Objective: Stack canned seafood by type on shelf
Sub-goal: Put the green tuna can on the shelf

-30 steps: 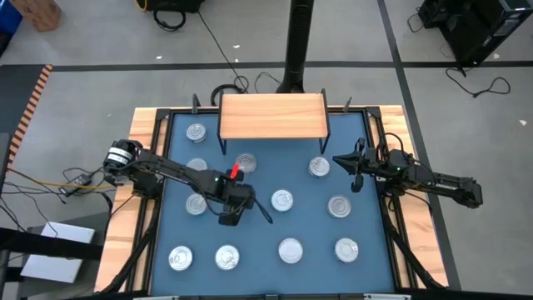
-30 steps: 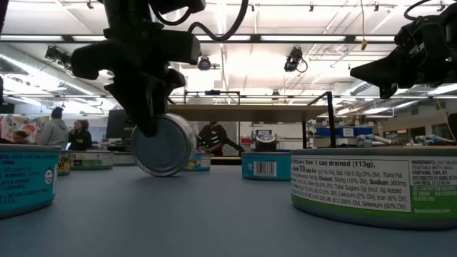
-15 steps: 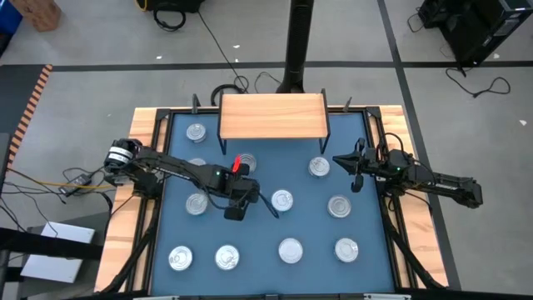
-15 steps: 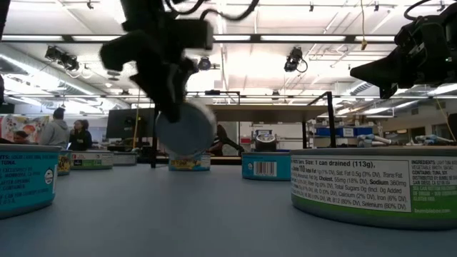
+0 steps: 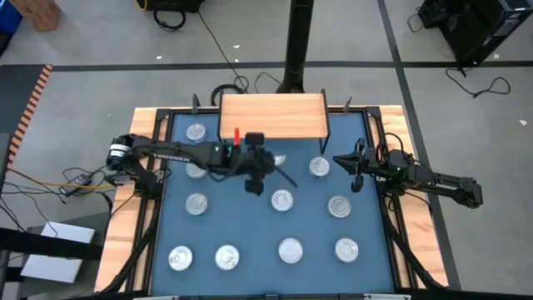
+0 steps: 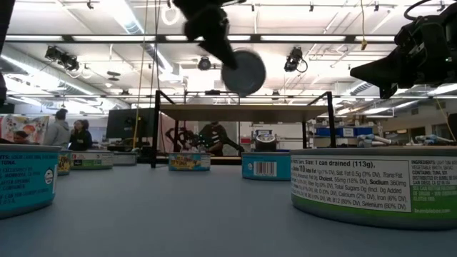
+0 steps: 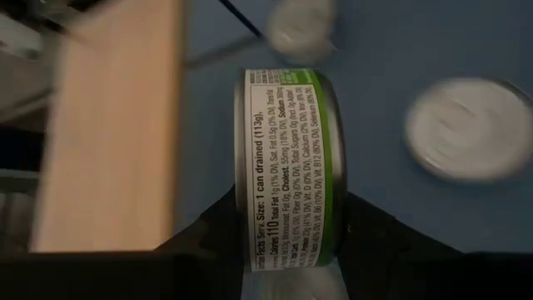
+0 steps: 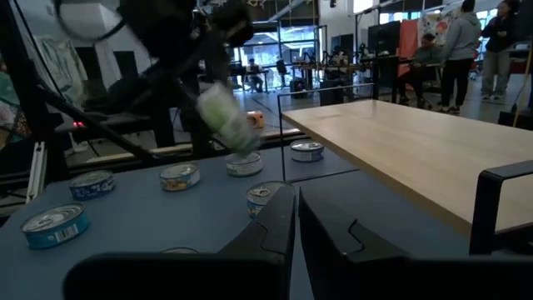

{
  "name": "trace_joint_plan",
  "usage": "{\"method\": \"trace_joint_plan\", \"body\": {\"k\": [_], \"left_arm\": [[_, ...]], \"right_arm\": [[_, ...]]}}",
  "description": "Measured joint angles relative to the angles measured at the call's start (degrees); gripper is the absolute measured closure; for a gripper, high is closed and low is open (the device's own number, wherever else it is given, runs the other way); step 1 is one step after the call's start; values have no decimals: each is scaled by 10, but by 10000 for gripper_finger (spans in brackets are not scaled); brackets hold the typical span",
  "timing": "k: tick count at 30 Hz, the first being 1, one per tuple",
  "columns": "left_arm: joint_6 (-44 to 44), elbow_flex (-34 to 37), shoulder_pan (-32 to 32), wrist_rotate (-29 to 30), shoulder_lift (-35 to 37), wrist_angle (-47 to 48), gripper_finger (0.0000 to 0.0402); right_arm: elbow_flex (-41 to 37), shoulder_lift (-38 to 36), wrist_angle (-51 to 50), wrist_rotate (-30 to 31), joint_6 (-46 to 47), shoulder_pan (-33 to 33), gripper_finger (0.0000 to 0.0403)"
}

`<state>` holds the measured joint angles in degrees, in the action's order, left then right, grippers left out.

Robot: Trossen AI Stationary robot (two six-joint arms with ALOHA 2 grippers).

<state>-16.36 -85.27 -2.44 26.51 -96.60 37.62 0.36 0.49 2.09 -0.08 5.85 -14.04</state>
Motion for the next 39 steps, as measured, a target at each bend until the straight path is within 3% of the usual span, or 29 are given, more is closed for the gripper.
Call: {"method": "trace_joint_plan", "body": {"k": [13,22,39], "left_arm": [[-154,-8,87,57,-10,-162,254],[-249,-12,136,85,-67,-242,254],[-330,-276,177,78,-275,-157,254]], "right_arm": [[0,0,0,0,0,0,370],[0,1,4,1,0,0,370],[0,3,12,0,0,0,370]]}}
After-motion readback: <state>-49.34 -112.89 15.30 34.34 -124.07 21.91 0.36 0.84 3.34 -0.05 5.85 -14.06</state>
